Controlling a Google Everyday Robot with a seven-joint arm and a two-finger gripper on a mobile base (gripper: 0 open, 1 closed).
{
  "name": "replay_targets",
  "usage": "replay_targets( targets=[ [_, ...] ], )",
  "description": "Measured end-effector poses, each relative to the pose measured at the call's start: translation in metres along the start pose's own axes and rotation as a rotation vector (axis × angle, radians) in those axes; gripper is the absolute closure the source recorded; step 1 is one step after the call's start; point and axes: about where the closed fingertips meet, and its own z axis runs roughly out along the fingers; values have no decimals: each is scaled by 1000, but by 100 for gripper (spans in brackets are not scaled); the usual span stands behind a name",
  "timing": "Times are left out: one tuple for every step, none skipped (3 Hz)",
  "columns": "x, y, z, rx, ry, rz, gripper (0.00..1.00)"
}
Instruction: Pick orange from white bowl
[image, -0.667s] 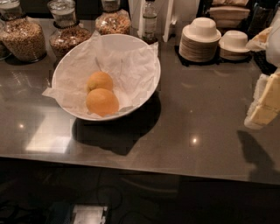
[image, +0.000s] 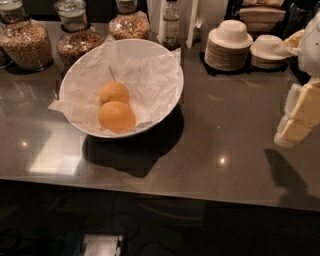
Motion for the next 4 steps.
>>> replay_targets(
  targets=[
    [-47,7,1,-25,-77,-120,0],
    [-104,20,5,-67,-150,-260,0],
    [-155,33,12,-115,-205,-367,0],
    [-197,36,26,-166,-252,-404,0]
  ],
)
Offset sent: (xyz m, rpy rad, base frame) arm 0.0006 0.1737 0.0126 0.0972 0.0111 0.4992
